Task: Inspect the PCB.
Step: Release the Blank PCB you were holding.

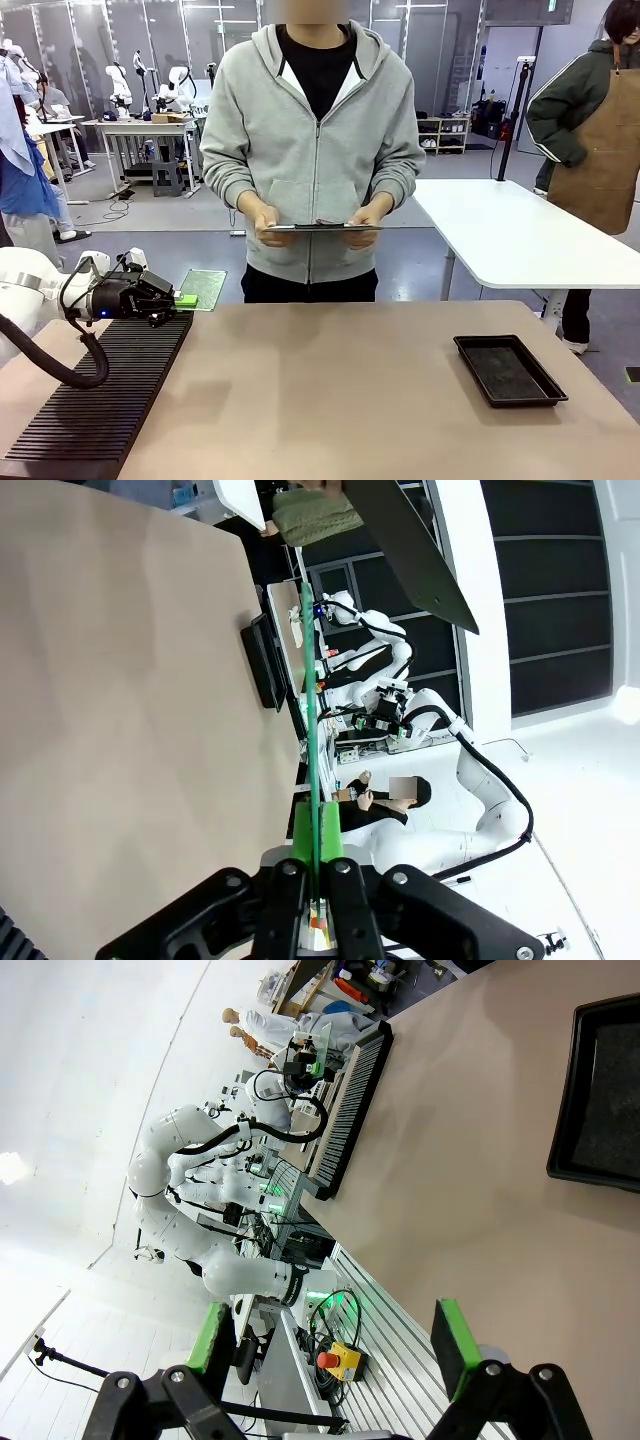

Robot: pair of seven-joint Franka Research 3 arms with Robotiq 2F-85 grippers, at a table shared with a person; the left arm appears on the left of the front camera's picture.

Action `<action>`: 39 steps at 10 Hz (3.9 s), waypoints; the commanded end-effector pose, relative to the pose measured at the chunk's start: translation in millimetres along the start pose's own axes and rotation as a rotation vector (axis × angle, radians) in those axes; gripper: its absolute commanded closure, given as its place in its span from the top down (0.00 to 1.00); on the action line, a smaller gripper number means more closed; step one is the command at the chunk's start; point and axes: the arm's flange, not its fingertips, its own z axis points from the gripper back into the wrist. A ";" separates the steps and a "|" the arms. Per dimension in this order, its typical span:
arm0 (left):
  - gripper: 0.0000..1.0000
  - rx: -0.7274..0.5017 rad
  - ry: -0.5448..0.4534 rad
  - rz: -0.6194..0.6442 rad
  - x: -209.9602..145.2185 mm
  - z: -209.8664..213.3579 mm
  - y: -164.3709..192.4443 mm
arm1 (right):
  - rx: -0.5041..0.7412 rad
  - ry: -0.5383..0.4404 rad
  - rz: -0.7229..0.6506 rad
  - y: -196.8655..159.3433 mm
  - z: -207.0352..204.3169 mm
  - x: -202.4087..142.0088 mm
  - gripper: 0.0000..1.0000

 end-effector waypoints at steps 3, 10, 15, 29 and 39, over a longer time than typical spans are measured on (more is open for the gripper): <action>0.03 -0.004 -0.007 0.001 -0.1 -0.9 0.3 | 0.005 -0.003 0.003 0.7 0.7 -0.5 1.00; 0.03 -0.004 -0.007 0.001 -0.1 -0.9 0.3 | 0.005 -0.003 0.003 0.7 0.7 -0.5 1.00; 0.03 -0.004 -0.007 0.001 -0.1 -0.9 0.3 | 0.005 -0.003 0.003 0.7 0.7 -0.5 1.00; 0.03 -0.004 -0.007 0.001 -0.1 -0.9 0.3 | 0.005 -0.003 0.003 0.7 0.7 -0.5 1.00; 0.62 -0.024 -0.004 -0.012 -0.3 1.5 -3.3 | 0.005 -0.003 0.003 0.7 0.7 -0.5 1.00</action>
